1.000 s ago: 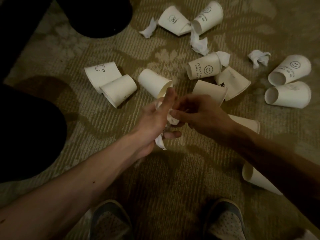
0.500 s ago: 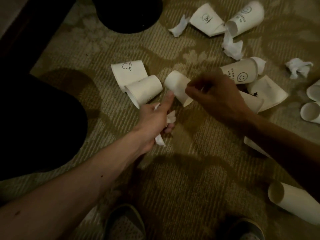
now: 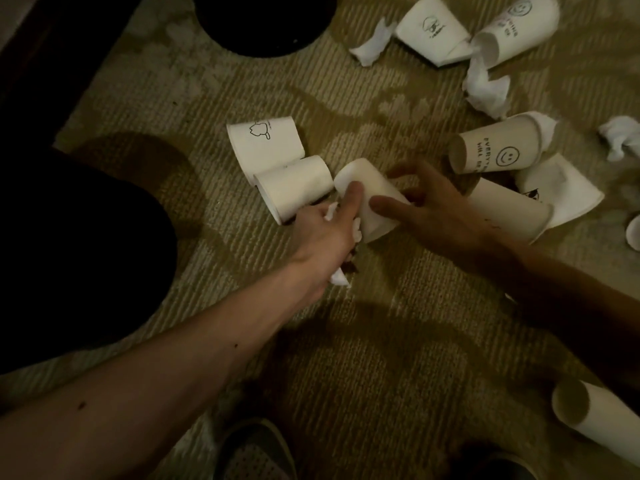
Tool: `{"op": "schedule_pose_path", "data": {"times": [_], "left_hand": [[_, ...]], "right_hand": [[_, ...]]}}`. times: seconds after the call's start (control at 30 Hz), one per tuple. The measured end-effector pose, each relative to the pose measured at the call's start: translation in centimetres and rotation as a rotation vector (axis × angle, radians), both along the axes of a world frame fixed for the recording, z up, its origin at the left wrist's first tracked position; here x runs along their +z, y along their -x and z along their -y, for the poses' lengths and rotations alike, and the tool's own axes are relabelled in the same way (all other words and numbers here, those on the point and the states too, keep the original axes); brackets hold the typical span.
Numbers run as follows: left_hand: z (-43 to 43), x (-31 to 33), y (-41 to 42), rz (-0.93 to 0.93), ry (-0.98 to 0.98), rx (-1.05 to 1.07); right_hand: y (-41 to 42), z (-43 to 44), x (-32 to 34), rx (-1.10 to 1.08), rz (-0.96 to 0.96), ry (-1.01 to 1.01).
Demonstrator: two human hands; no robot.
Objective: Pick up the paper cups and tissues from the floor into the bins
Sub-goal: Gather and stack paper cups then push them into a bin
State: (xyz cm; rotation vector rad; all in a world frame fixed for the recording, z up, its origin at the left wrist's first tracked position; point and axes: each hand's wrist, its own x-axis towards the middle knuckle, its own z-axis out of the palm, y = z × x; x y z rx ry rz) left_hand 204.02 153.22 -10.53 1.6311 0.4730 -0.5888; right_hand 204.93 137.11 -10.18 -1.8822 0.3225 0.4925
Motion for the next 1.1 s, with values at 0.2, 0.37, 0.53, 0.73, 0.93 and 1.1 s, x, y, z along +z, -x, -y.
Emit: {"op": "schedule_pose_path", "data": {"times": [0.2, 0.37, 0.53, 0.73, 0.93, 1.1], "left_hand": [[1.0, 3.0, -0.5, 0.09, 0.033, 0.078], [0.1, 6.9, -3.0, 0.188, 0.193, 0.19], [-1.6, 12.5, -7.1, 0.235, 0.441, 0.286], [-1.9, 20.3, -15.5, 0.528, 0.296, 0.343], [-2.1, 24.6, -25.1, 0.677, 0.075, 0.466], [-3.9, 23.5, -31.0, 0.621, -0.064, 0.353]], "right_hand": [[1.1, 0.1, 2.7, -0.17, 0.047, -0.126], [-1.1, -0.4, 6.7, -0.122, 0.172, -0.094], [-5.2, -2.2, 13.0, -0.039, 0.364, -0.12], [-13.7, -4.2, 21.4, -0.018, 0.63, -0.057], [-22.9, -7.4, 24.4, -0.022, 0.73, 0.013], [-27.1, -8.2, 21.0, 0.148, 0.62, -0.026]]}}
